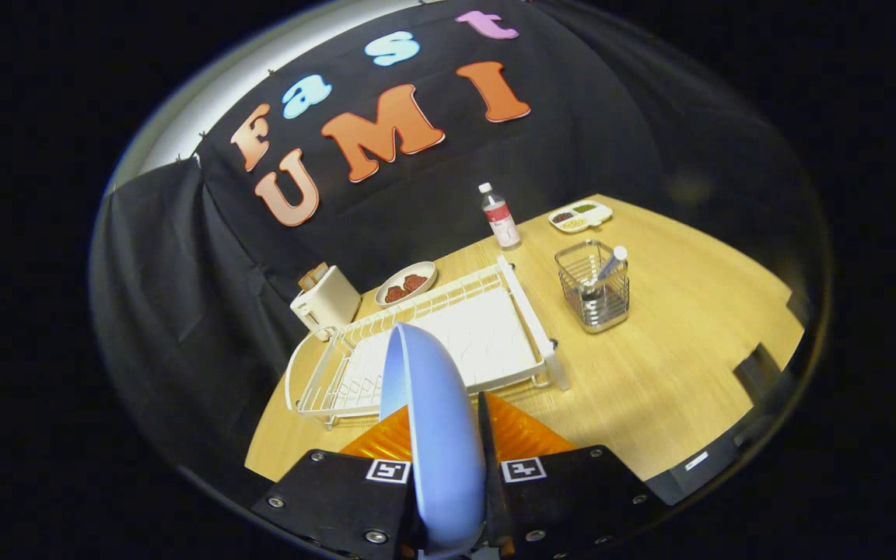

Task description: Take the plate from the dish rack, then take the spoon from the basket and place it into the plate.

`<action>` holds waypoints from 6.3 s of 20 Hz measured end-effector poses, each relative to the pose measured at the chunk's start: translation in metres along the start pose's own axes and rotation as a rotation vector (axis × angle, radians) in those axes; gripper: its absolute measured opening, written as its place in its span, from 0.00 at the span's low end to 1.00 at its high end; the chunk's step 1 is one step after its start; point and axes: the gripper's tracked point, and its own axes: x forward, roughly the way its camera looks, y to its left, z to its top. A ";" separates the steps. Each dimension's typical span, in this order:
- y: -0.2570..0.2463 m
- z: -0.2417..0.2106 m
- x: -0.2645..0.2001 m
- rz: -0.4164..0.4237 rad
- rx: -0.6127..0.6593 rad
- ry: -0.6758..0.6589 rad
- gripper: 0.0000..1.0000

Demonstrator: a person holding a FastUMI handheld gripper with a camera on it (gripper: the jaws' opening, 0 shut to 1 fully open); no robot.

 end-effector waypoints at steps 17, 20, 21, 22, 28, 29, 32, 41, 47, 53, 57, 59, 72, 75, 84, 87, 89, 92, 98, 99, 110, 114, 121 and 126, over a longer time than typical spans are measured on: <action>-0.014 -0.072 0.051 -0.035 0.257 0.090 0.30; -0.012 -0.076 0.054 -0.032 0.291 0.106 0.30; -0.012 -0.075 0.054 -0.029 0.287 0.106 0.30; -0.012 -0.074 0.054 -0.026 0.277 0.106 0.30; -0.018 -0.055 0.048 -0.033 0.230 0.071 0.38; -0.022 -0.053 0.047 -0.039 0.228 0.066 0.42; -0.030 -0.050 0.045 -0.044 0.228 0.064 0.54; -0.079 0.006 0.022 -0.143 -0.016 -0.114 0.94; -0.118 0.073 0.008 -0.274 -0.163 -0.345 0.98; -0.140 0.123 0.038 -0.291 -0.280 -0.467 0.93; -0.152 0.131 0.069 -0.254 -0.309 -0.467 0.75; -0.152 0.132 0.084 -0.227 -0.315 -0.450 0.66; -0.139 0.151 0.109 -0.183 -0.370 -0.488 0.05; -0.134 0.158 0.104 -0.195 -0.392 -0.500 0.05; -0.107 0.188 0.051 -0.233 -0.472 -0.579 0.03; -0.080 0.188 0.013 -0.209 -0.492 -0.613 0.03; -0.064 0.181 -0.008 -0.183 -0.484 -0.628 0.03; -0.039 0.160 -0.031 -0.148 -0.478 -0.619 0.03; 0.020 0.092 -0.058 -0.041 -0.472 -0.574 0.03; 0.030 0.079 -0.060 -0.023 -0.478 -0.564 0.03; 0.098 -0.032 -0.024 0.107 -0.589 -0.474 0.03; 0.102 -0.048 0.003 0.129 -0.592 -0.443 0.03; 0.099 -0.056 0.020 0.136 -0.586 -0.390 0.09; 0.091 -0.049 0.015 0.102 -0.597 -0.389 0.42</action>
